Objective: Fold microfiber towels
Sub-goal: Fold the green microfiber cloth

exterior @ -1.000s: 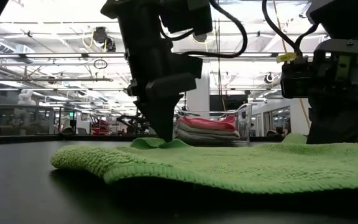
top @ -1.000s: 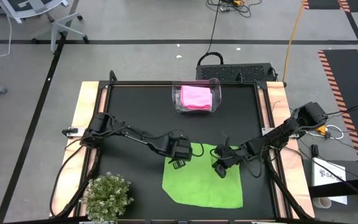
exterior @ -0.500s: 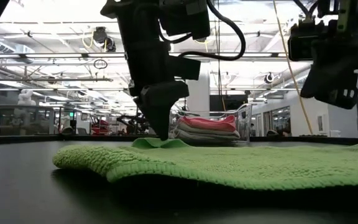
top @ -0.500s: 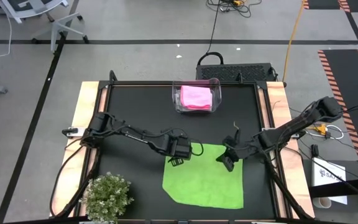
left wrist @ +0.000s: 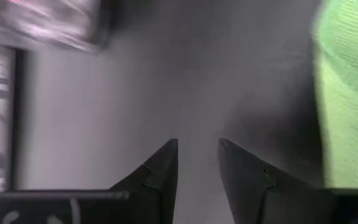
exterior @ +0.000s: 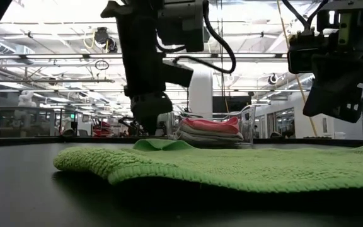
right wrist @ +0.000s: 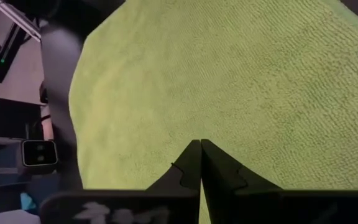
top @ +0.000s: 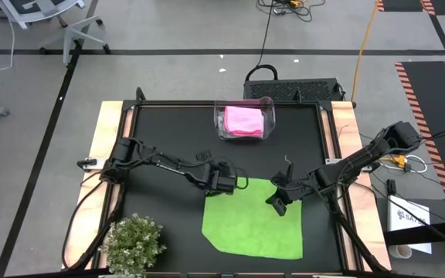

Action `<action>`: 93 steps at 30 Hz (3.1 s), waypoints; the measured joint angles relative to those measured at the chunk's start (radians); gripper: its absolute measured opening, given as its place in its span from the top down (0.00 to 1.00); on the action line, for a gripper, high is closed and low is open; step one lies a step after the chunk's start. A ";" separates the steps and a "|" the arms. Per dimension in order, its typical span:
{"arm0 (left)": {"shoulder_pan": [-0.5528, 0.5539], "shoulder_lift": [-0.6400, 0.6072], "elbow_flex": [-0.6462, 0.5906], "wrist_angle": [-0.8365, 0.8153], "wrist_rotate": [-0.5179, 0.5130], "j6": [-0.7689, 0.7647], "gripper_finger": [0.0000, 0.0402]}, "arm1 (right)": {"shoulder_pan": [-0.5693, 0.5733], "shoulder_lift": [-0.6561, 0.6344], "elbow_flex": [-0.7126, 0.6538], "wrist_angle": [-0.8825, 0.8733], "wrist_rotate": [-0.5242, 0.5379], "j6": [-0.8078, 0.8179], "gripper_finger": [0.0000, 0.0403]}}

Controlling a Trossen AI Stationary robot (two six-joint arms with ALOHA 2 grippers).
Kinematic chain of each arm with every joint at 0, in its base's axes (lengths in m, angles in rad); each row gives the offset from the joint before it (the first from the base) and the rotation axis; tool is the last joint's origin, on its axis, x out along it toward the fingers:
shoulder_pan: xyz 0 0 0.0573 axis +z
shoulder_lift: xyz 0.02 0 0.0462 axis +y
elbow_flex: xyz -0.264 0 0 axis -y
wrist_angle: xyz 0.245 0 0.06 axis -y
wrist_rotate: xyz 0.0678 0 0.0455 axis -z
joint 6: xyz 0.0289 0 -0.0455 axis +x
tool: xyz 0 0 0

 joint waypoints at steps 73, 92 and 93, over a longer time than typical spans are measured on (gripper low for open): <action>-0.026 -0.003 -0.035 0.095 0.001 0.112 0.71 | 0.000 -0.001 0.001 0.010 0.008 -0.038 1.00; -0.045 -0.045 -0.034 0.323 0.368 0.142 0.71 | 0.034 -0.004 0.001 -0.061 -0.079 0.049 1.00; -0.052 -0.045 -0.039 0.331 0.368 0.138 0.71 | 0.043 -0.004 0.001 -0.078 -0.079 0.056 1.00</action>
